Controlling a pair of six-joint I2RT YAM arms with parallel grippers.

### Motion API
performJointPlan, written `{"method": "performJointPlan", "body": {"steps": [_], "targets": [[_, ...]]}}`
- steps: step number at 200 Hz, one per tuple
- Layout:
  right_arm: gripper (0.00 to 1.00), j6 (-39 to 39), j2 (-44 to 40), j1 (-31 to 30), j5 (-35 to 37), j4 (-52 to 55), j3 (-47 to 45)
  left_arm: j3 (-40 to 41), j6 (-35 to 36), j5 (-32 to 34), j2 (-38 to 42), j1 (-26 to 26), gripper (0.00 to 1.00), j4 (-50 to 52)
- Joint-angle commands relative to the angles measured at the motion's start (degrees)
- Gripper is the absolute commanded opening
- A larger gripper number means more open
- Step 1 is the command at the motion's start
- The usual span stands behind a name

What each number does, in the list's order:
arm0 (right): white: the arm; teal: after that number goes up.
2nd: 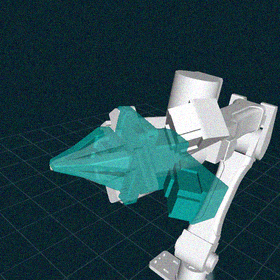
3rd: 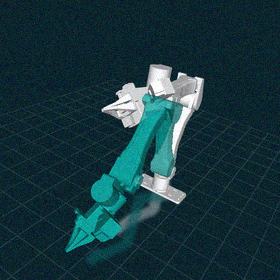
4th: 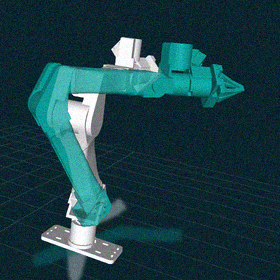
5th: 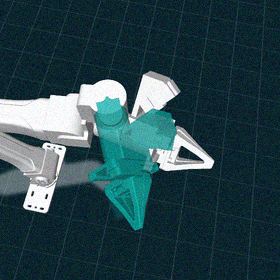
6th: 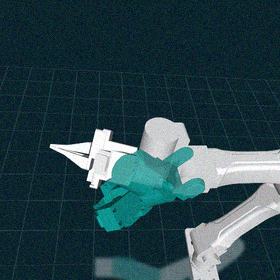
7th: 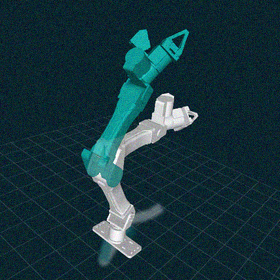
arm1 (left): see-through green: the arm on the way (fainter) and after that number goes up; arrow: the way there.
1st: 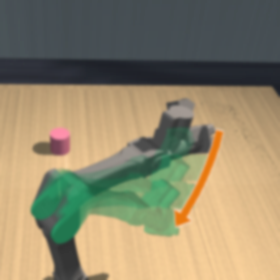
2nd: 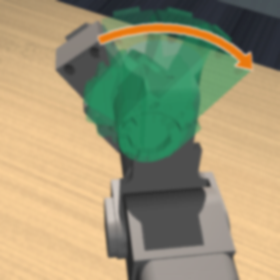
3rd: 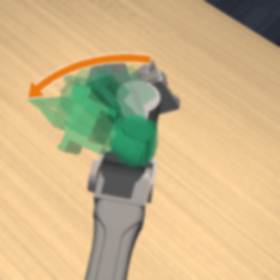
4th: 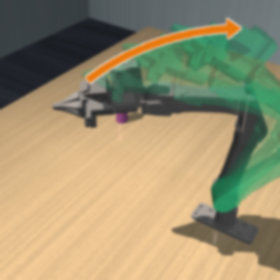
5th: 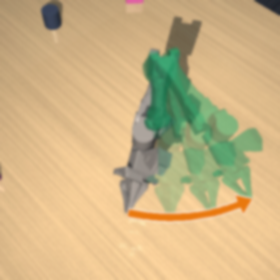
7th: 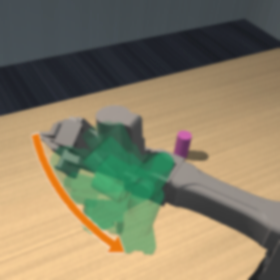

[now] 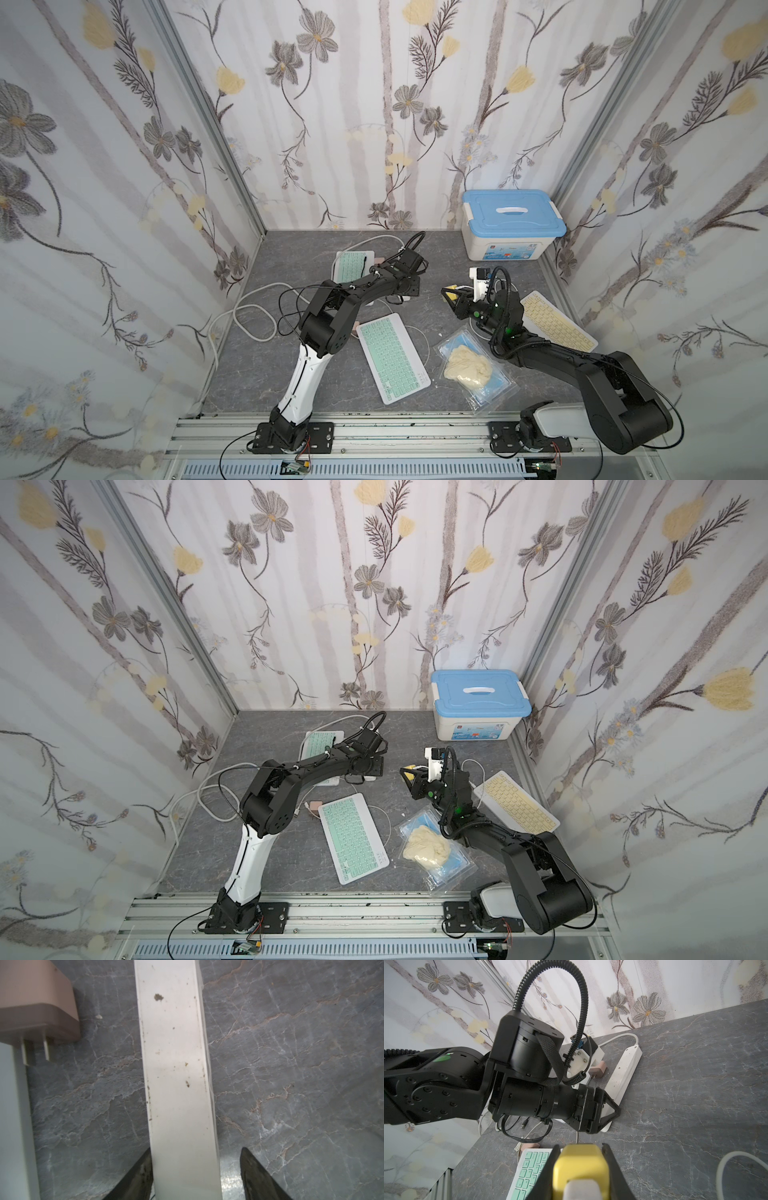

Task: Unplug the wireless keyboard
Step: Place the socket at the center of the board.

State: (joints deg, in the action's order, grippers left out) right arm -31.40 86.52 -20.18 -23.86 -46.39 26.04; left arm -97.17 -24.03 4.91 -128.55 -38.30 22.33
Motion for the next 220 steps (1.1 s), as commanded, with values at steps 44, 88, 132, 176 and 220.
{"method": "performJointPlan", "body": {"steps": [44, 88, 132, 176, 220], "targets": [[0.0, 0.55, 0.74, -0.12, -0.43, -1.21, 1.0, -0.7, -3.12, -4.06, -2.13, 2.92, 0.46, -3.16], [0.0, 0.65, 2.71, -0.29, -1.19, 0.67, 2.56, -0.95, -5.98, -11.18, -2.65, 5.69, 0.51, -11.23], [0.0, 0.81, 6.85, -1.11, -1.37, 3.69, 4.91, 2.14, -6.36, -12.13, 0.17, 7.01, 0.69, -14.28], [0.0, 0.65, 13.28, -3.23, -2.21, 7.67, 9.33, 12.72, -5.78, -11.44, 11.99, 7.1, 0.75, -16.62], [0.0, -5.58, 22.75, -3.45, -5.31, 8.97, 14.66, 27.22, -5.28, -11.88, 26.76, 7.1, 0.75, -17.79]]}}
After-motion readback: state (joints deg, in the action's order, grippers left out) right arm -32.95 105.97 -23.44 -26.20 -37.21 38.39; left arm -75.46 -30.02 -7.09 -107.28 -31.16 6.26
